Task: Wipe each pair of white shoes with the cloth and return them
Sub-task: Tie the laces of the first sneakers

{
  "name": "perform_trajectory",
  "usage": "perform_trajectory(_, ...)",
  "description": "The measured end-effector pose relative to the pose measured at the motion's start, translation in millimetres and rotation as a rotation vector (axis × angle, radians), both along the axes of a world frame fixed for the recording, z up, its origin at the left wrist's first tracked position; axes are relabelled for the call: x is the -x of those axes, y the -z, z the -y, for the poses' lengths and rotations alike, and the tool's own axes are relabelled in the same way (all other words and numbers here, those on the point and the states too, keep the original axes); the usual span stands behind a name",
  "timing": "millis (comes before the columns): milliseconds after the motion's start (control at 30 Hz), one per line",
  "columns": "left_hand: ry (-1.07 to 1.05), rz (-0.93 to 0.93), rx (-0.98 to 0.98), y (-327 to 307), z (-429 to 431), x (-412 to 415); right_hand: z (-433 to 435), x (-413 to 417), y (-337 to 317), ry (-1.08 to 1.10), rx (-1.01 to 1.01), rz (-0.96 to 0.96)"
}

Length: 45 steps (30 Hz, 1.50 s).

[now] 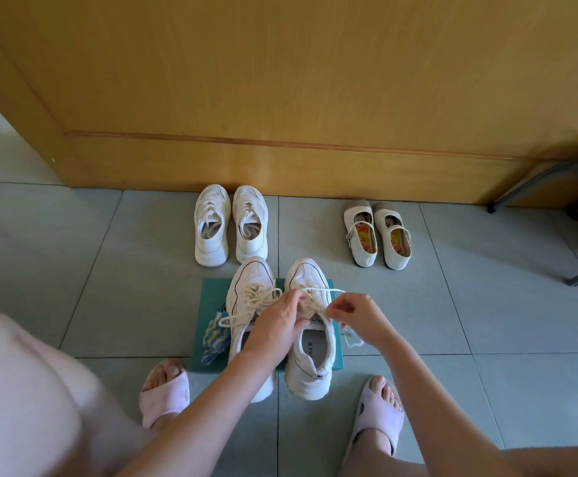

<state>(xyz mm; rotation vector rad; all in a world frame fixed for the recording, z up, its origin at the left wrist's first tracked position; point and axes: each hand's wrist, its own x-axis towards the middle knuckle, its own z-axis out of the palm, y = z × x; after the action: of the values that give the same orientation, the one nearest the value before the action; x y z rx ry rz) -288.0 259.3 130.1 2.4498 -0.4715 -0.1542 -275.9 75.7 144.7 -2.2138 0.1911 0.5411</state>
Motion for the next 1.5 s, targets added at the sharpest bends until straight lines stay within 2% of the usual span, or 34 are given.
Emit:
perform_trajectory(100, 0.024, -0.034, -0.065, -1.0, -6.1, -7.1, 2.5, -0.2, 1.1, 0.064, 0.050, 0.011)
perform_trajectory(267, 0.050, -0.017, -0.247, -6.9, -15.6, -15.1, 7.5, -2.7, 4.0, 0.164, 0.295, -0.050)
perform_trajectory(333, 0.031, -0.031, -0.249, -12.1, -13.3, -15.7, 6.2, -3.9, 1.2, 0.161, 0.320, -0.036)
perform_trajectory(400, -0.060, -0.184, -0.067, -16.7, -11.1, -16.9, 7.8, -5.3, -2.5, 0.030, 0.364, -0.005)
perform_trajectory(500, -0.263, -0.560, 0.438, -26.2, -11.7, -22.2, 15.1, -9.6, -14.1, -0.258, 0.451, -0.065)
perform_trajectory(600, -0.410, -0.840, 0.983, -31.4, -6.9, -25.5, 16.3, -15.3, -28.7, -0.315, 0.330, -0.119)
perform_trajectory(667, -0.426, -0.892, 1.135, -29.5, -3.5, -26.4, 11.4, -19.0, -39.5, -0.286, 0.250, -0.066)
perform_trajectory(767, -0.338, -0.840, 1.044, -25.0, 2.9, -23.8, 1.4, -25.0, -51.6, -0.253, 0.102, -0.047)
perform_trajectory(900, -0.391, -0.672, 0.845, -25.0, 11.2, -26.3, -12.1, -29.6, -55.6, -0.249, 0.079, -0.003)
perform_trajectory(1000, -0.246, -0.561, 0.620, -26.8, 14.7, -27.5, -20.1, -26.9, -52.3, -0.121, 0.028, 0.095)
perform_trajectory(1167, -0.085, -0.545, 0.431, -31.3, 21.3, -25.2, -26.6, -21.8, -47.1, 0.061, -0.110, 0.153)
perform_trajectory(1300, -0.030, -0.578, 0.420, -30.6, 22.9, -22.7, -29.9, -19.9, -43.3, 0.118, -0.181, 0.167)
perform_trajectory(1400, -0.091, -0.570, 0.461, -25.0, 24.3, -24.4, -27.3, -20.1, -40.7, 0.157, -0.181, 0.201)
perform_trajectory(1500, -0.144, -0.554, 0.482, -22.8, 24.3, -25.4, -18.3, -18.0, -35.7, 0.056, -0.112, 0.176)
